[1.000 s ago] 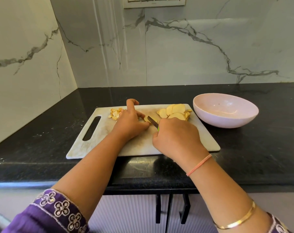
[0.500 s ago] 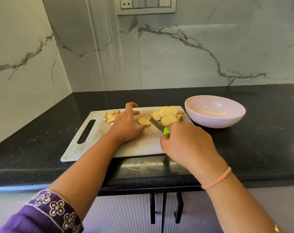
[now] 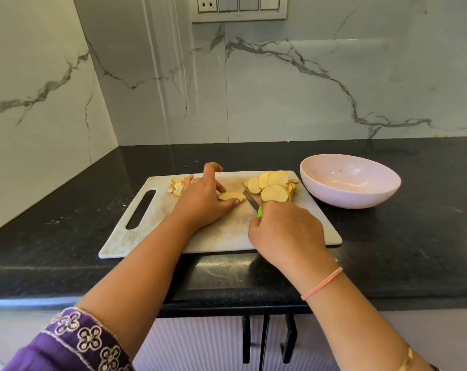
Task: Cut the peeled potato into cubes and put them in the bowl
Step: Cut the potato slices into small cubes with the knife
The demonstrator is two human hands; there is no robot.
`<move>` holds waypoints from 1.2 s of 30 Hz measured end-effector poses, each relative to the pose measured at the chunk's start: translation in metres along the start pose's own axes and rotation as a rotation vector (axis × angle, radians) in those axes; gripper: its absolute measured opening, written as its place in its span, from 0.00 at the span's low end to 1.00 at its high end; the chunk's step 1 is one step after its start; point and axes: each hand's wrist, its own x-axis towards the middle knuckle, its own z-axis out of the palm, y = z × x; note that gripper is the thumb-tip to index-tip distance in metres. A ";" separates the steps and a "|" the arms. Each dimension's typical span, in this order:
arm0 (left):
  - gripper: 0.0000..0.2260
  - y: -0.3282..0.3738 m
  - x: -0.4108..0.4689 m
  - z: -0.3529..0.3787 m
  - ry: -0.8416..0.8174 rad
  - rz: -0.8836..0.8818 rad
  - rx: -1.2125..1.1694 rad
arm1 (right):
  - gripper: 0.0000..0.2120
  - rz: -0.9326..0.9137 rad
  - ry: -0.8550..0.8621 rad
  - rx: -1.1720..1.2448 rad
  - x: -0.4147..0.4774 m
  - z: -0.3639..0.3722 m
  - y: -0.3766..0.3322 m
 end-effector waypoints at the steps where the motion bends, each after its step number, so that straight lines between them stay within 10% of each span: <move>1: 0.27 0.000 0.000 -0.001 -0.014 -0.004 -0.005 | 0.09 0.000 0.008 -0.002 0.002 0.001 0.001; 36: 0.09 0.004 0.002 0.001 -0.006 -0.048 0.062 | 0.10 0.007 -0.007 0.033 0.029 0.005 -0.006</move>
